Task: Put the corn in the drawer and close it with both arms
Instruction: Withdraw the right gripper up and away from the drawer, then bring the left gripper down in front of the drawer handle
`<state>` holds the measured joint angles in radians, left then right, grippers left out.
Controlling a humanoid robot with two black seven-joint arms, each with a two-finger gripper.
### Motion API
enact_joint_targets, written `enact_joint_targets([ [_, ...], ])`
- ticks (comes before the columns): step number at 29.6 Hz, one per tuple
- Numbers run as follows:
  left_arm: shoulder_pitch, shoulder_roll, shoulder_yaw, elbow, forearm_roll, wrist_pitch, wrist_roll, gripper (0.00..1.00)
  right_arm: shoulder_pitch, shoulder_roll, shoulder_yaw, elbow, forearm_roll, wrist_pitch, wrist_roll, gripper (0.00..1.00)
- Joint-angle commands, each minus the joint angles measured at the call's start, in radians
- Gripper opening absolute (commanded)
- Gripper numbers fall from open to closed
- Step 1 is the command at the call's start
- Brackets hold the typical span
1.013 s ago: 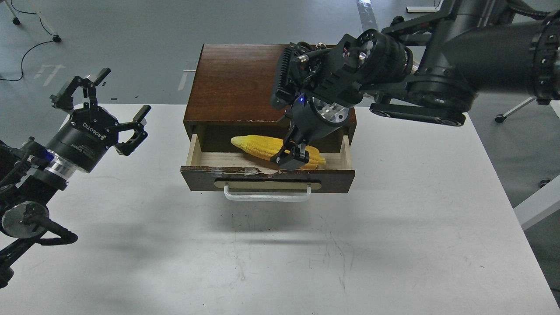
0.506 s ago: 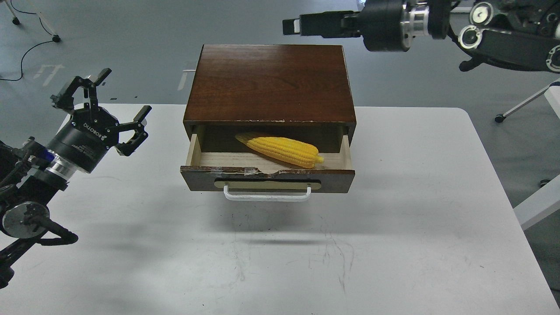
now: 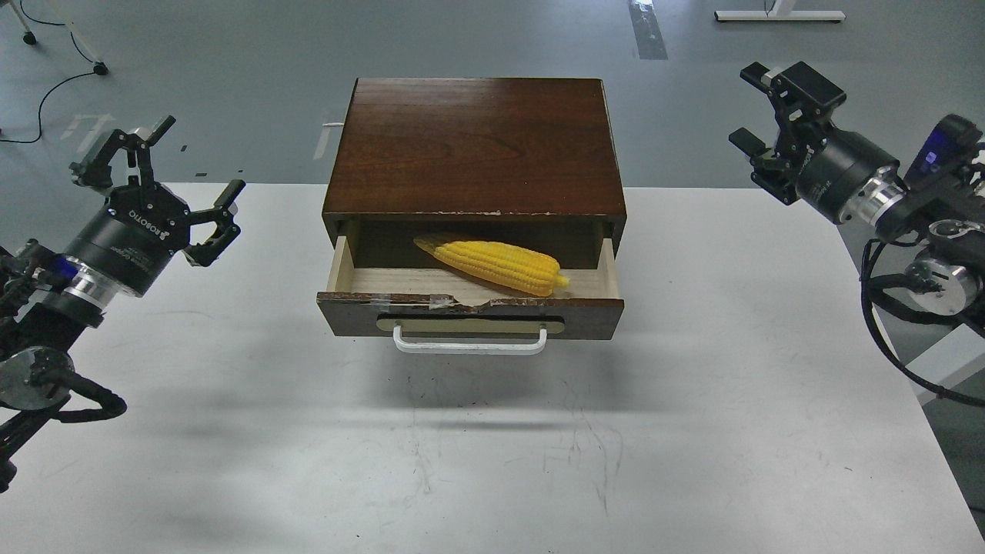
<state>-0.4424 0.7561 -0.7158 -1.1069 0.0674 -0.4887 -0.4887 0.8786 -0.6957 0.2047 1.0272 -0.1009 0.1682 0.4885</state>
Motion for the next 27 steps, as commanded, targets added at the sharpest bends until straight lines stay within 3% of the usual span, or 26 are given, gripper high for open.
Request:
enact_joint_targets([
  [1, 0.007, -0.012, 0.004, 0.001, 0.000, 0.000, 0.000, 1.00, -0.053, 0.056, 0.004, -0.012, 0.070, 0.010, 0.000, 0.96],
  [15, -0.061, 0.049, -0.025, 0.047, 0.060, 0.000, 0.000, 1.00, -0.076, 0.056, 0.002, -0.010, 0.069, 0.013, 0.000, 0.97],
  [19, -0.159, 0.130, -0.028, -0.063, 0.351, 0.000, 0.000, 1.00, -0.076, 0.051, 0.002, -0.010, 0.069, 0.013, 0.000, 0.97],
  [27, -0.301, 0.174, -0.028, -0.453, 0.858, 0.000, 0.000, 1.00, -0.090, 0.048, 0.001, -0.012, 0.066, 0.010, 0.000, 0.97],
])
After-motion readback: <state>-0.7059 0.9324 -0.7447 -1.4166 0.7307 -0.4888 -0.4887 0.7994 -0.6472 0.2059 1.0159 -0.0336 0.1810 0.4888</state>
